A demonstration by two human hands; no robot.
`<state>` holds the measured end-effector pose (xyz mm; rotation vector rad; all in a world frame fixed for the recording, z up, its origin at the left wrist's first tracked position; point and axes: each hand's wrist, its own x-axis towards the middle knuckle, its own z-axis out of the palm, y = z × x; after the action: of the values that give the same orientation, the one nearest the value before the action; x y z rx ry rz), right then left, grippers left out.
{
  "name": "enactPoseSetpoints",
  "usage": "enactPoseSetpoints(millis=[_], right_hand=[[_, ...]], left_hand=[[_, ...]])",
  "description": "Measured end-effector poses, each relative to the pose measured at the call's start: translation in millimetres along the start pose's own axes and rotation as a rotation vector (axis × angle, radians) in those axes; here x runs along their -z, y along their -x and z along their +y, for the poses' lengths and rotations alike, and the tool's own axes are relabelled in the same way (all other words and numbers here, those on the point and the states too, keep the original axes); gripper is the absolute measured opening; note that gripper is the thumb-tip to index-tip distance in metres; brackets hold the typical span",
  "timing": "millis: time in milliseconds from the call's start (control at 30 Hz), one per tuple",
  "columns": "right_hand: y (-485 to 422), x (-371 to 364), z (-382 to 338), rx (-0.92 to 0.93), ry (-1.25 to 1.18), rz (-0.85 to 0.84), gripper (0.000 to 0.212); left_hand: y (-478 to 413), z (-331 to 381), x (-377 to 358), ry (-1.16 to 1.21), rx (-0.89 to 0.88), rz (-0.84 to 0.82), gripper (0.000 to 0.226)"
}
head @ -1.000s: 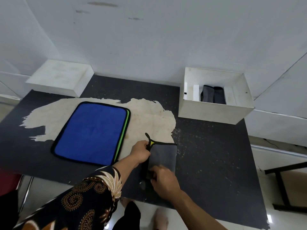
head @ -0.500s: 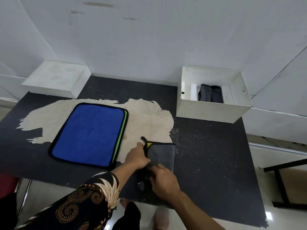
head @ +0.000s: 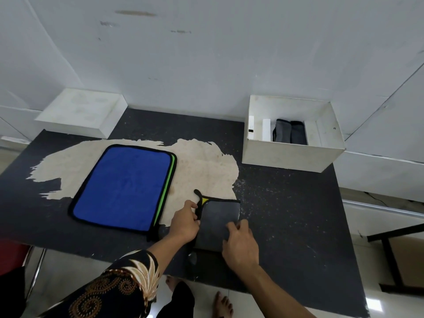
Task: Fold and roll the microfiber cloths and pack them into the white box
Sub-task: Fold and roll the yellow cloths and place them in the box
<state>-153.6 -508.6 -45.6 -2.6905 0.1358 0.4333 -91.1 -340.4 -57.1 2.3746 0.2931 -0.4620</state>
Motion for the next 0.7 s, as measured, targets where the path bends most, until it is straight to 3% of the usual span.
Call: enactPoseSetpoints(millis=[367,700], right_hand=[[-0.2,-2.6,1.5,-0.015,-0.022,0.035,0.037],[-5.6,1.1,9.7,-0.199,-0.345,0.085,0.035]], left_hand=[[8.4,2.2,-3.2,-0.205,0.038,-0.006,0.056],[11.0,9.3,-11.3,-0.177,0.059,-0.082,0.053]])
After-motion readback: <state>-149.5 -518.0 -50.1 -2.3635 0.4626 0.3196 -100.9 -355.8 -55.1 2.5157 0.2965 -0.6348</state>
